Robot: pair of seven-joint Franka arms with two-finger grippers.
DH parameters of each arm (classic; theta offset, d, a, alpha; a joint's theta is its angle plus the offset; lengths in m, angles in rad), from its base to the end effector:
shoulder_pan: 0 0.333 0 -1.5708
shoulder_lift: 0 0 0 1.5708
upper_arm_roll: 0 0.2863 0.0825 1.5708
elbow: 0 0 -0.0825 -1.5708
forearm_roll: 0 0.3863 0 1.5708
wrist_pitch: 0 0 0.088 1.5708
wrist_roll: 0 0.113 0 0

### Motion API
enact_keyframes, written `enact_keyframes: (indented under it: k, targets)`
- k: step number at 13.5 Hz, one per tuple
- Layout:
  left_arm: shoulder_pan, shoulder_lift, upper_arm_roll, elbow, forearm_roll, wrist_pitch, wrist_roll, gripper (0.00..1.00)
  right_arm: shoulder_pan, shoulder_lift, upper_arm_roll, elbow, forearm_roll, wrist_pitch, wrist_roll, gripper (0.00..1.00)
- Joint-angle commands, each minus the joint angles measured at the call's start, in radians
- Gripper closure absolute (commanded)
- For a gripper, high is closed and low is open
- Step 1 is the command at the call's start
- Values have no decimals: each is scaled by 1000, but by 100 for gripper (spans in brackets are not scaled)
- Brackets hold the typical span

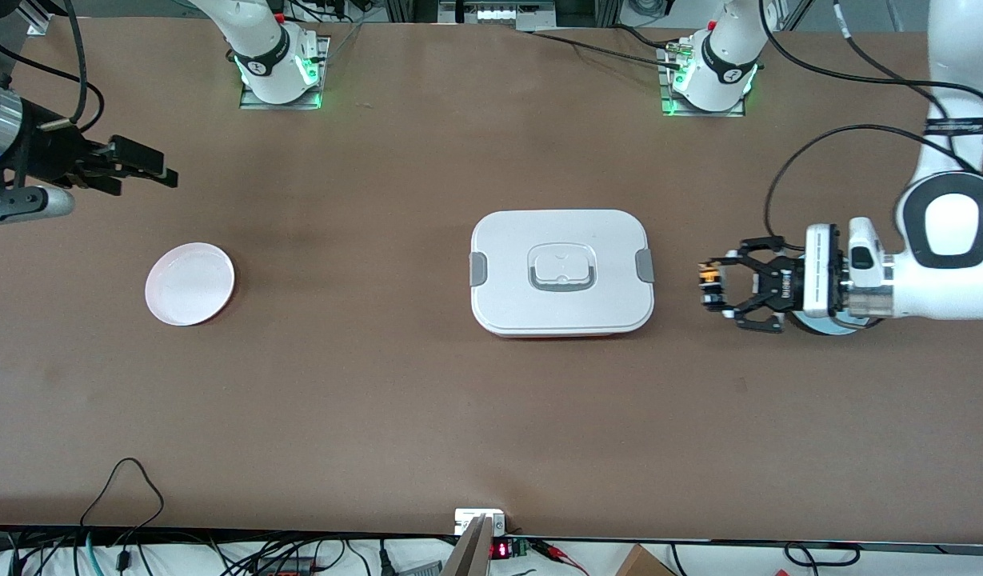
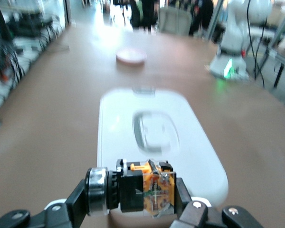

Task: Transfer orange switch to right arm and place
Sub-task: 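Lift the switch with the left gripper while the right gripper approaches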

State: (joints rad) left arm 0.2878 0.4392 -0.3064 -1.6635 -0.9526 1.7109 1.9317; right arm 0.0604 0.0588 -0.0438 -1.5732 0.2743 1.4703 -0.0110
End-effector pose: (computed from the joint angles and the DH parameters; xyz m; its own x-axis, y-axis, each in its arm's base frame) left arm 0.6312 -0.0738 0.3520 0.0604 -0.4731 0.8789 -0.9864 0.1064 0.1251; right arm 0.5581 0.0427 0.5515 0.9866 0.0538 -0.1543 0.0104 -0.9629 -0.2696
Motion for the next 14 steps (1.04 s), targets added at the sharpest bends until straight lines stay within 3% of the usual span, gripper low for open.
enact_keyframes:
  k: [1, 4, 9, 11, 14]
  targets:
    - [-57, 18, -22, 33, -150, -30, 15, 100, -2, 6, 1, -4, 112, -11, -9, 0]
    - [-111, 52, -111, 28, -312, -21, -8, 100, -1, 47, 4, -5, 256, -40, -24, 0]
    - [-339, 46, -114, 33, -633, 220, -2, 100, -2, 128, 2, -14, 505, -111, -47, 0]
    - [-425, 39, -114, 47, -702, 356, -3, 100, 4, 124, 2, -37, 577, -104, -40, 0]
    - [-495, 30, -114, 76, -719, 490, -8, 100, -1, 144, 2, -70, 759, -104, -30, 0]
